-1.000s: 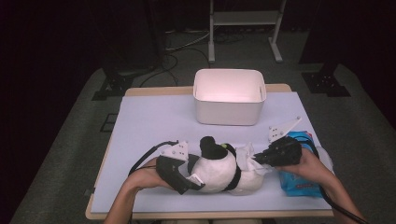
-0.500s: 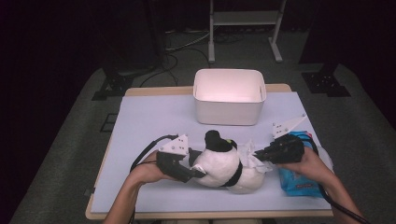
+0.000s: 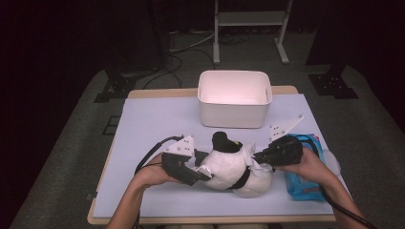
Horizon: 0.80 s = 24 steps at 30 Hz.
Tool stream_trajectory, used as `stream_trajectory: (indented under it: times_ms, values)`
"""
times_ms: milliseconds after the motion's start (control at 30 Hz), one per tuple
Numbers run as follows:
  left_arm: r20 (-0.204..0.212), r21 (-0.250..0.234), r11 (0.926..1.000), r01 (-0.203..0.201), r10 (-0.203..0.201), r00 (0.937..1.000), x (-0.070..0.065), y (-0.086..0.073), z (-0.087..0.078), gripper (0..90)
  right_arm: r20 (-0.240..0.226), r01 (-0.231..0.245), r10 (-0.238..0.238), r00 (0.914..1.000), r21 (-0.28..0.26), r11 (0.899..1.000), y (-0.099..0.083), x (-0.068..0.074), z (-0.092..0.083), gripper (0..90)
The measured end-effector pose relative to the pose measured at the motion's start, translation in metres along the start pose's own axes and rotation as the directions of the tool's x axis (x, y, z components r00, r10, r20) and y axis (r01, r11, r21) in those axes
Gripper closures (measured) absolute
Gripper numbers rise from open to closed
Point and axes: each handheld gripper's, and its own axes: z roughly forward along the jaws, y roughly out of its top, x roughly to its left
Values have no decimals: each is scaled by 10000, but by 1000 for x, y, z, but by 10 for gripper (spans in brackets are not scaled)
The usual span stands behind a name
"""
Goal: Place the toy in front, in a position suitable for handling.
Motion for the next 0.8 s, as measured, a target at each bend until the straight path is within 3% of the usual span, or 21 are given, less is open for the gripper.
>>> stream_trajectory:
  times_ms: [133, 300, 400, 500, 800]
  values:
    - [41, 224, 9994, 261, -262, 9996, -1, -4, 3, 198, -1, -62, 62, 10000, 31, 10000, -4, 1, -1, 840]
    - [146, 120, 9994, 339, -341, 9993, -1, -7, 9, 183, -33, -58, 58, 10000, 51, 10000, -5, 2, -3, 839]
    - [-11, 34, 10000, 68, -68, 10000, -2, -7, 9, 284, -82, -48, 48, 10000, -19, 10000, -7, 3, -3, 839]
    - [-190, 164, 9998, -122, 125, 9997, -3, -6, 6, 331, -473, -137, 117, 9988, -410, 9991, -6, 3, -3, 839]
    - [-280, 79, 9995, -303, 305, 9991, -3, -8, 2, 355, -640, -87, 38, 9979, -768, 9970, 0, 3, -3, 839]
